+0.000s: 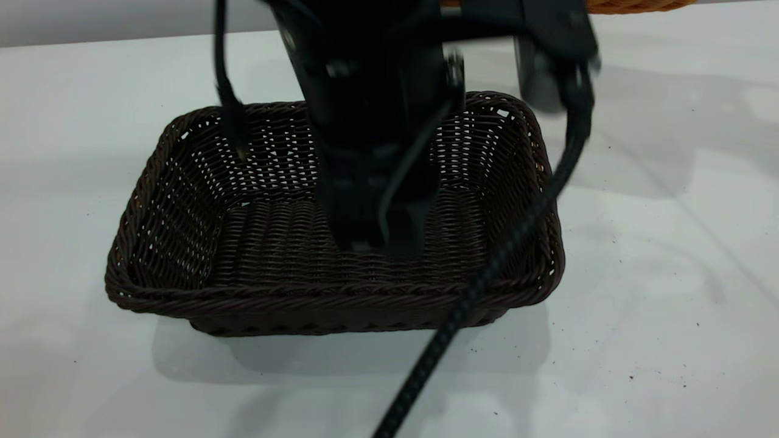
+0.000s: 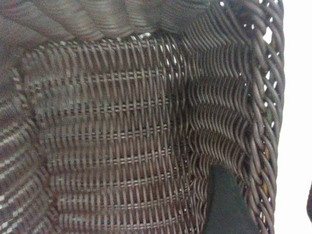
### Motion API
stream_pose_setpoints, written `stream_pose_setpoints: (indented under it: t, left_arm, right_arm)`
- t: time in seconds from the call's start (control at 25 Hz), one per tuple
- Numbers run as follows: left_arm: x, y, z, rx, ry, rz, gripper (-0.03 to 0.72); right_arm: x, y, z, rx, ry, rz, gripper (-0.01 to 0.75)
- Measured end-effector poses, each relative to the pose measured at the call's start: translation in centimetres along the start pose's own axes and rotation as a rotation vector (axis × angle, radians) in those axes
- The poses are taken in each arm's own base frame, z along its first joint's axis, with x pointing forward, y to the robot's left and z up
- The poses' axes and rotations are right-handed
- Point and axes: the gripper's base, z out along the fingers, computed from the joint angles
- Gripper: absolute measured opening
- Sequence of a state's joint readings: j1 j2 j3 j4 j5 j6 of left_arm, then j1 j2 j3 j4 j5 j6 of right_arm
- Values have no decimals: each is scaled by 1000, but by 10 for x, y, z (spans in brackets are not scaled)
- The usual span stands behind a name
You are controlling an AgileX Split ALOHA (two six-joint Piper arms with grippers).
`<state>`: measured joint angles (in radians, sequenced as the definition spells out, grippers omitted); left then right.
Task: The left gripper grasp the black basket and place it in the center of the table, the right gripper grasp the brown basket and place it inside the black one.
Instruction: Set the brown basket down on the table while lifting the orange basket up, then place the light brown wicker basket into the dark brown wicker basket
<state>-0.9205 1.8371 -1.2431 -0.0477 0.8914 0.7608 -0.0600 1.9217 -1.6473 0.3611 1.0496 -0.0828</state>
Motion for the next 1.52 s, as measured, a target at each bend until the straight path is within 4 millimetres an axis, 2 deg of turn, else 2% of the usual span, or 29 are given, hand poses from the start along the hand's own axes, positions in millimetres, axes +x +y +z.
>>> stream_pose_setpoints:
  t: [0.16,0.32,0.44,0.64,0.8,1.04,1.2,1.52]
  left_arm:
    - [1,-3,-27,-32,-49,-3,349]
    - [7,-11,-58,-46,-84,-6,309]
    - [11,-16,-83,-93,-128,1,239]
    - [22,-19,-122,-242,-176,44,46]
    - [34,-21,-153,-383,-202,50,4]
    - [53,-24,-197,-601,-295,-84,1]
    - [67,-25,-218,-728,-321,-207,0]
    - [83,-15,-235,-940,-304,-420,0]
  right_arm:
    - [4,0,0,-5,42,14,102]
    - [11,1,-1,-11,126,14,102]
    - [16,2,-1,-16,174,16,102]
    - [15,6,-1,-57,169,55,102]
    - [16,16,1,-91,173,50,102]
    - [25,51,10,-110,207,-32,101]
    - [35,80,17,-127,236,-95,101]
    - [60,130,27,-149,296,-156,101]
